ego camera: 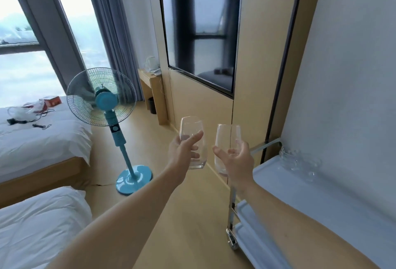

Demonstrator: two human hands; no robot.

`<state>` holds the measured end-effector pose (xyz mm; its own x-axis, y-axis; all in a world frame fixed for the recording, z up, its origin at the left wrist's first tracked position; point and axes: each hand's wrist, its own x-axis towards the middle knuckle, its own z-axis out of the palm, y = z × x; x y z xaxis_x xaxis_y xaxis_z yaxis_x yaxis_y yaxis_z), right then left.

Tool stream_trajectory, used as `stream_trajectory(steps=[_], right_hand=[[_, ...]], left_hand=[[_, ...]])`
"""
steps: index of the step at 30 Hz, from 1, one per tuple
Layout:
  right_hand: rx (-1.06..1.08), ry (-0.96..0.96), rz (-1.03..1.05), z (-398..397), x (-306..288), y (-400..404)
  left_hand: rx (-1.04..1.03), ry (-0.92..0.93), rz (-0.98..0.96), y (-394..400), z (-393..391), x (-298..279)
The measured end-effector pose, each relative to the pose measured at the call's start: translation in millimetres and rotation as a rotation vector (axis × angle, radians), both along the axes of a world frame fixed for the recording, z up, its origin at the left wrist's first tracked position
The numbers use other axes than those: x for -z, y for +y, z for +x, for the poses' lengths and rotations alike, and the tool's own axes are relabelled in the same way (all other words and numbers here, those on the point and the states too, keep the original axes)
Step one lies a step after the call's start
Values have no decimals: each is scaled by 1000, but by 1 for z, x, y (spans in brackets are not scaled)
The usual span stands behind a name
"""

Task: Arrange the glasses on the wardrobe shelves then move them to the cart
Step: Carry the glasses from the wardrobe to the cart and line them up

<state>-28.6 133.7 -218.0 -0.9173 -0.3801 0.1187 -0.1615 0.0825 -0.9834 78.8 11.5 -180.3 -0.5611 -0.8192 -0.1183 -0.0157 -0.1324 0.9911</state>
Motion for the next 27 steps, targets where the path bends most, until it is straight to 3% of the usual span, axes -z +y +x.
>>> stream_trajectory(steps=[12,27], right_hand=[[324,-107,116,-35,40,-40],[575,-352,210,-16,113,14]], left_hand=[[328,-44,123,-74,-87,39],[537,-230,314,-31,-125,127]])
